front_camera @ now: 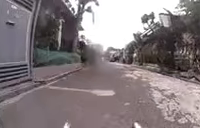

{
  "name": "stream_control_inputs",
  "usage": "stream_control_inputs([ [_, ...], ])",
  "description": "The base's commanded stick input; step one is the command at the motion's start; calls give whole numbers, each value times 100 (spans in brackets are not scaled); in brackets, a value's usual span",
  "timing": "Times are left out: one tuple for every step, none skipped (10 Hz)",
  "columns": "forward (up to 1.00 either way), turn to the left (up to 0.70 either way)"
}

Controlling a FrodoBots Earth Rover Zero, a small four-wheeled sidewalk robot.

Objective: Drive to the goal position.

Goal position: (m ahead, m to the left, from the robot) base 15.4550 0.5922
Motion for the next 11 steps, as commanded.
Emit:
stream_control_inputs([
  [70,0],
  [70,0],
  [70,0],
  [70,0],
  [70,0],
  [70,0],
  [70,0],
  [70,0],
  [70,0],
  [70,0],
  [70,0],
])
